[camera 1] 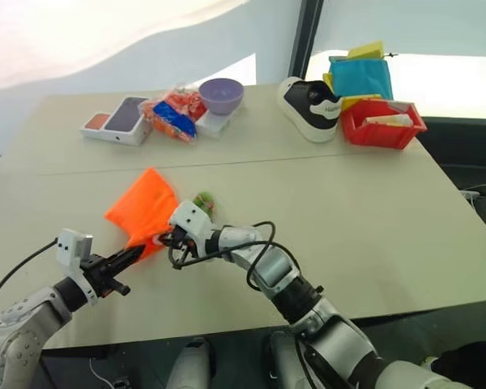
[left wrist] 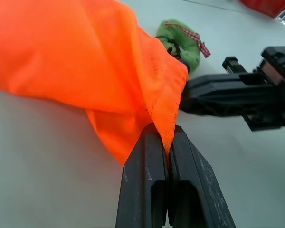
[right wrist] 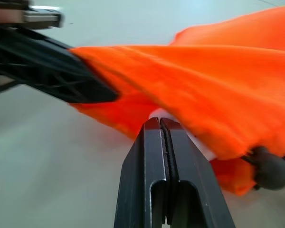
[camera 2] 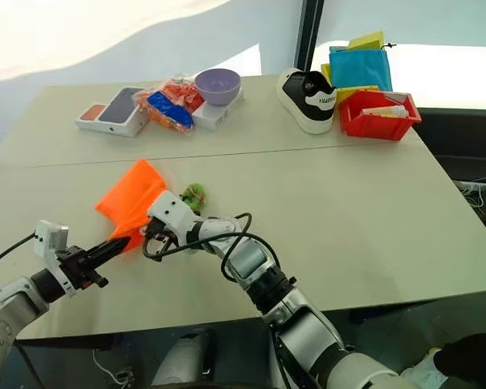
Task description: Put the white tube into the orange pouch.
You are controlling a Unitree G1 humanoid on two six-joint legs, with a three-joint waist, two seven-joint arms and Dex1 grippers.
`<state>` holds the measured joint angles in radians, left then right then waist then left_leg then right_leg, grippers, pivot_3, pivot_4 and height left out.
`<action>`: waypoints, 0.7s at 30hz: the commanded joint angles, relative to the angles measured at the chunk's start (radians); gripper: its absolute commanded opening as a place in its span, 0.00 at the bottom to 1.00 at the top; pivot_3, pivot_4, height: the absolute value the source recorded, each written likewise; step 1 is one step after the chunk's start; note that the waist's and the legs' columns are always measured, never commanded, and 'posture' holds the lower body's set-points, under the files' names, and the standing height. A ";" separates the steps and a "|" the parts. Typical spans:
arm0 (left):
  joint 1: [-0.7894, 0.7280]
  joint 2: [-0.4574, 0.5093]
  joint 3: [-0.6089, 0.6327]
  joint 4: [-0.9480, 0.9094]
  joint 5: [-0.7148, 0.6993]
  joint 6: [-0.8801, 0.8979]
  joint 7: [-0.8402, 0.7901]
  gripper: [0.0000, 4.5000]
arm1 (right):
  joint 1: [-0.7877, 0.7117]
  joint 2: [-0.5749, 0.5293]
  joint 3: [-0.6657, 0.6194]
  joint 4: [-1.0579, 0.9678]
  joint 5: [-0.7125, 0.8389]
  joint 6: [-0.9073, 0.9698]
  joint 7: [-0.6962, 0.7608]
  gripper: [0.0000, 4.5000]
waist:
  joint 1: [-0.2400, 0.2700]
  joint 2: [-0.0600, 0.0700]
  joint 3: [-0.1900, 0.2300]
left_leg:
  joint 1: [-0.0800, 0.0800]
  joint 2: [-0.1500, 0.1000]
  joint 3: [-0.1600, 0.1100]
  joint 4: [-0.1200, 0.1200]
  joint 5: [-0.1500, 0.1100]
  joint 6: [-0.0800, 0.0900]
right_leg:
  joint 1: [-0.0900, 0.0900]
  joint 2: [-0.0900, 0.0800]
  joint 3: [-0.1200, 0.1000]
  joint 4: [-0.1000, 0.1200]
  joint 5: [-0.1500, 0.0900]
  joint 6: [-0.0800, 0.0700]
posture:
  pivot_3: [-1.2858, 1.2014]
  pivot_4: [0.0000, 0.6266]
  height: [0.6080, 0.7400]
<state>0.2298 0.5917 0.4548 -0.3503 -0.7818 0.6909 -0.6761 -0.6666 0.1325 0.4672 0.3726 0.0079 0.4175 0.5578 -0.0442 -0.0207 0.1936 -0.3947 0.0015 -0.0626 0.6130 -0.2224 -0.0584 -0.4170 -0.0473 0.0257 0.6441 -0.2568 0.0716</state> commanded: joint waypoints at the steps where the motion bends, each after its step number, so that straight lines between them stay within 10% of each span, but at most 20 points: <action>1: 0.021 0.010 0.034 -0.037 -0.014 -0.011 -0.005 0.00 | -0.031 0.024 -0.030 0.010 -0.011 -0.050 -0.032 0.00 | -0.001 0.000 0.000 | -0.001 0.000 0.000 0.000 0.000 0.000 | -0.001 0.000 0.000 0.000 0.000 0.000 | 0.52 0.24 1.00; 15: 0.061 0.068 0.046 0.097 0.163 -0.195 -0.046 0.00 | 0.052 -0.223 0.003 -0.250 -0.034 -0.100 0.166 0.00 | -0.001 -0.001 0.000 | -0.009 0.000 0.000 0.001 0.000 0.000 | -0.010 0.002 0.000 0.002 0.000 0.000 | 0.52 0.24 1.00; 18: 0.047 0.062 0.033 0.114 0.184 -0.226 -0.047 0.18 | 0.040 -0.234 0.004 -0.226 -0.034 -0.128 0.191 0.00 | 0.000 -0.001 0.000 | -0.009 -0.001 0.000 0.001 0.000 0.000 | -0.010 0.002 0.000 0.002 0.000 0.000 | 0.52 0.24 1.00; 21: 0.034 0.052 0.022 0.120 0.194 -0.245 -0.047 0.52 | 0.030 -0.223 0.006 -0.210 -0.047 -0.166 0.185 0.32 | -0.001 -0.001 0.000 | -0.009 0.000 0.000 0.001 0.000 0.000 | -0.010 0.002 0.000 0.002 0.000 0.000 | 0.52 0.24 1.00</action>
<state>0.2659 0.6450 0.4654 -0.2273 -0.5975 0.4736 -0.7178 -0.6070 -0.1055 0.4672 0.1742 -0.0330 0.2913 0.7454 -0.0450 -0.0215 0.1933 -0.4040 0.0011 -0.0625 0.6138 -0.2223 -0.0584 -0.4269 -0.0450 0.0252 0.6458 -0.2563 0.0719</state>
